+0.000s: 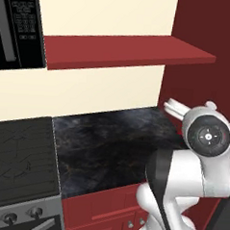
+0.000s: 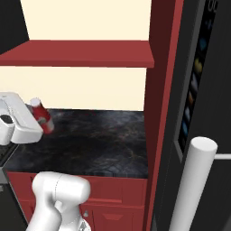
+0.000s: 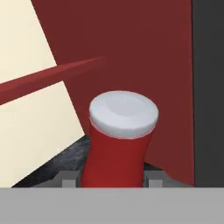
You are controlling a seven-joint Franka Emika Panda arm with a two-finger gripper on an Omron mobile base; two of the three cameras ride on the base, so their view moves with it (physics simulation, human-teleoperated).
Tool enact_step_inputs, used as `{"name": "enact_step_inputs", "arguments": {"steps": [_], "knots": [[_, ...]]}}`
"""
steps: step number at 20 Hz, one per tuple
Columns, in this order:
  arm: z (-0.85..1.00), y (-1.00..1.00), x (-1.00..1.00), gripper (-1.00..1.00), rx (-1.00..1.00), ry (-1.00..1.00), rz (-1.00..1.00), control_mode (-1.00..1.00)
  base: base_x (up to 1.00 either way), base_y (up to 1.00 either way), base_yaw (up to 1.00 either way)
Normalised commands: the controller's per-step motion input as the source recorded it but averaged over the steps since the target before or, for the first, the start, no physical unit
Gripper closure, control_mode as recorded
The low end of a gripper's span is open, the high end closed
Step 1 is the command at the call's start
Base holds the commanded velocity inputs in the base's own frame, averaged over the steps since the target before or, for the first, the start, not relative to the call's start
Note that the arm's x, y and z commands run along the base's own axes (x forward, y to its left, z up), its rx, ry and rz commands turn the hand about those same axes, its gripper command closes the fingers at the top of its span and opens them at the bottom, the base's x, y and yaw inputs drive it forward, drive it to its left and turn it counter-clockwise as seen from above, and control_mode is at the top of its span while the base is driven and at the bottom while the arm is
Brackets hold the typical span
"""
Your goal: Place the ketchup and mustard from the counter to the top shelf of the fridge. If the existing items in the fridge are on the top shelf, move them to other shelves.
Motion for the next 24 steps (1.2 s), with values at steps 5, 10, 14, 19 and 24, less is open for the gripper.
{"name": "enact_step_inputs", "arguments": {"steps": [5, 10, 14, 19, 24], "knots": [[0.0, 0.0, 0.0, 1.0, 0.0, 0.0, 0.0, 1.0, -1.0, 0.0, 0.25], [0.0, 0.0, 0.0, 1.0, 0.0, 0.0, 0.0, 1.0, -1.0, 0.0, 0.21], [0.0, 0.0, 0.0, 1.0, 0.0, 0.0, 0.0, 1.0, -1.0, 0.0, 0.16], [0.0, 0.0, 0.0, 1.0, 0.0, 0.0, 0.0, 1.0, -1.0, -0.05, -0.09], [0.0, 0.0, 0.0, 1.0, 0.0, 0.0, 0.0, 1.0, -1.0, -0.04, -0.45]]}}
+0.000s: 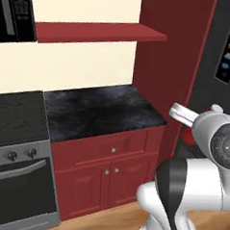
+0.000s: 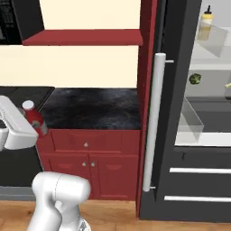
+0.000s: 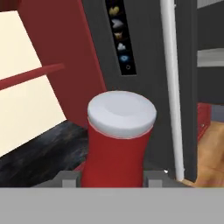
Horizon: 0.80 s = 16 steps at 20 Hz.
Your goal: Place the ketchup and mustard from the counter to the top shelf of the fridge. If the existing items in the fridge are on the top shelf, move them to other shelves.
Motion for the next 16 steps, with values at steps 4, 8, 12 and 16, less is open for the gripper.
{"name": "enact_step_inputs", "arguments": {"steps": [4, 8, 12, 16], "knots": [[0.0, 0.0, 0.0, 1.0, 0.0, 0.0, 0.0, 1.0, -1.0, 0.0, -0.62], [0.0, 0.0, 0.0, 1.0, 0.0, 0.0, 0.0, 1.0, -0.82, 0.61, -0.47], [0.0, 0.0, 0.0, 1.0, 0.0, 0.0, 0.0, 1.0, 0.1, 1.0, -0.24], [0.0, 0.0, 0.0, 1.0, 0.0, 0.0, 0.0, 1.0, -0.07, 1.0, -0.33]]}}
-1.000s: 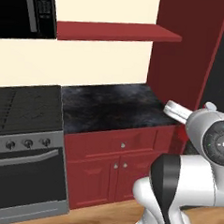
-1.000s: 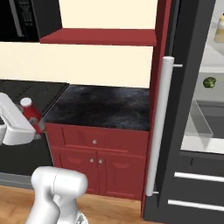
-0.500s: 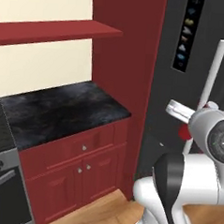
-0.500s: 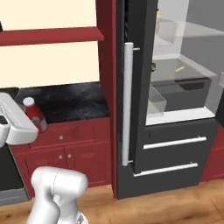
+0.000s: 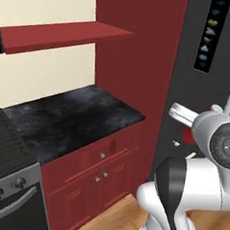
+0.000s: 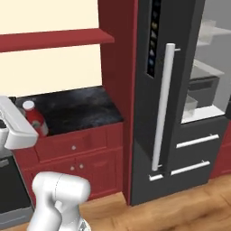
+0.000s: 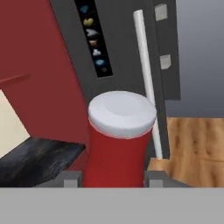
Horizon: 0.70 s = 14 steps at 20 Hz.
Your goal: Place the ketchup and mustard from the counter to the top shelf of the fridge. If the existing items in the fridge are on the top shelf, move them to other shelves.
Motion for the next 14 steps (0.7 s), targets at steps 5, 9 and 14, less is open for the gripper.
{"name": "enact_step_inputs", "arguments": {"steps": [5, 9, 14], "knots": [[0.0, 0.0, 0.0, 1.0, 0.0, 0.0, 0.0, 1.0, -0.82, 0.33, -0.82], [0.0, 0.0, 0.0, 1.0, 0.0, 0.0, 0.0, 1.0, -0.46, 0.2, -0.93], [0.0, 0.0, 0.0, 1.0, 0.0, 0.0, 0.0, 1.0, -0.02, 0.07, -1.0]]}}
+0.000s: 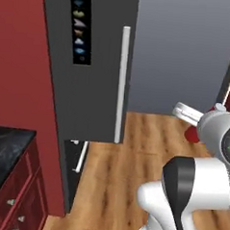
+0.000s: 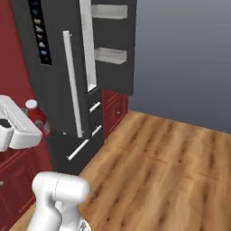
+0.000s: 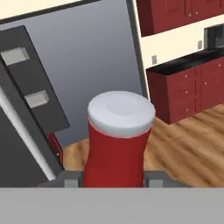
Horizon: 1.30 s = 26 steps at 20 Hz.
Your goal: Place the ketchup and mustard from the counter to the top shelf of the fridge. If the existing items in the fridge are on the top shelf, move them to other shelves.
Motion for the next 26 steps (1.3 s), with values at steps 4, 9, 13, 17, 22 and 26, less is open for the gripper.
{"name": "enact_step_inputs", "arguments": {"steps": [4, 9, 13, 17, 22, 26], "knots": [[0.0, 0.0, 0.0, 1.0, 0.0, 0.0, 0.0, 1.0, 0.04, -0.11, -0.92], [0.0, 0.0, 0.0, 1.0, 0.0, 0.0, 0.0, 1.0, 0.91, -0.39, -0.4], [0.0, 0.0, 0.0, 1.0, 0.0, 0.0, 0.0, 1.0, 1.0, -0.18, -0.04], [0.0, 0.0, 0.0, 1.0, 0.0, 0.0, 0.0, 1.0, 1.0, -0.01, 0.0], [0.0, 0.0, 0.0, 1.0, 0.0, 0.0, 0.0, 1.0, 1.0, -0.07, 0.04], [0.0, 0.0, 0.0, 1.0, 0.0, 0.0, 0.0, 1.0, 1.0, -0.18, 0.09]]}}
